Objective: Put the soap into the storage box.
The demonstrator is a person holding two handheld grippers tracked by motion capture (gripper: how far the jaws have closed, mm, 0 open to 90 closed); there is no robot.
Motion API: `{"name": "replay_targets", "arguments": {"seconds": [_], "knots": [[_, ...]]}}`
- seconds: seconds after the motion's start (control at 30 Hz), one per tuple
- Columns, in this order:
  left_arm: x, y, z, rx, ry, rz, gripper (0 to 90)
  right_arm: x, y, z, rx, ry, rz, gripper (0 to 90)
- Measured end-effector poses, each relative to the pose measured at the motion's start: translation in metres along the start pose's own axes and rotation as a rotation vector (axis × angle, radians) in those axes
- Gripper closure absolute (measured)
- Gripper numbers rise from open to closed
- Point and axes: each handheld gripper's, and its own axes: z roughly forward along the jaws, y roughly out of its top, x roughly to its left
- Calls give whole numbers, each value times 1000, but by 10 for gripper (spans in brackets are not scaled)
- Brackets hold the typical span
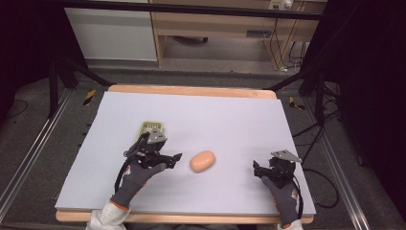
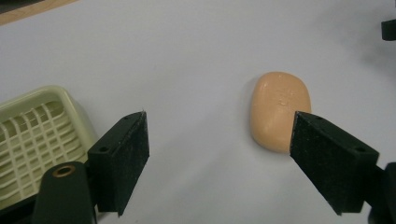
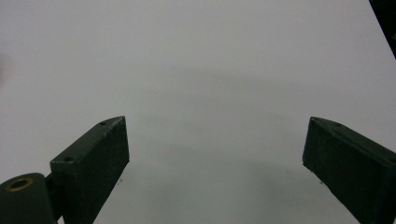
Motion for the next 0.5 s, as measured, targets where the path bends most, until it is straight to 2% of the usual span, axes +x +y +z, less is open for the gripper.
{"name": "replay_targets", "arguments": {"seconds": [0.3,0.5], "knots": [[-11,15,13,40,-39,41,195,0,0,0,4,0,-2,72],[-17,22,22,67,-49,58,205,0,1,1,6,4,2,70]]}}
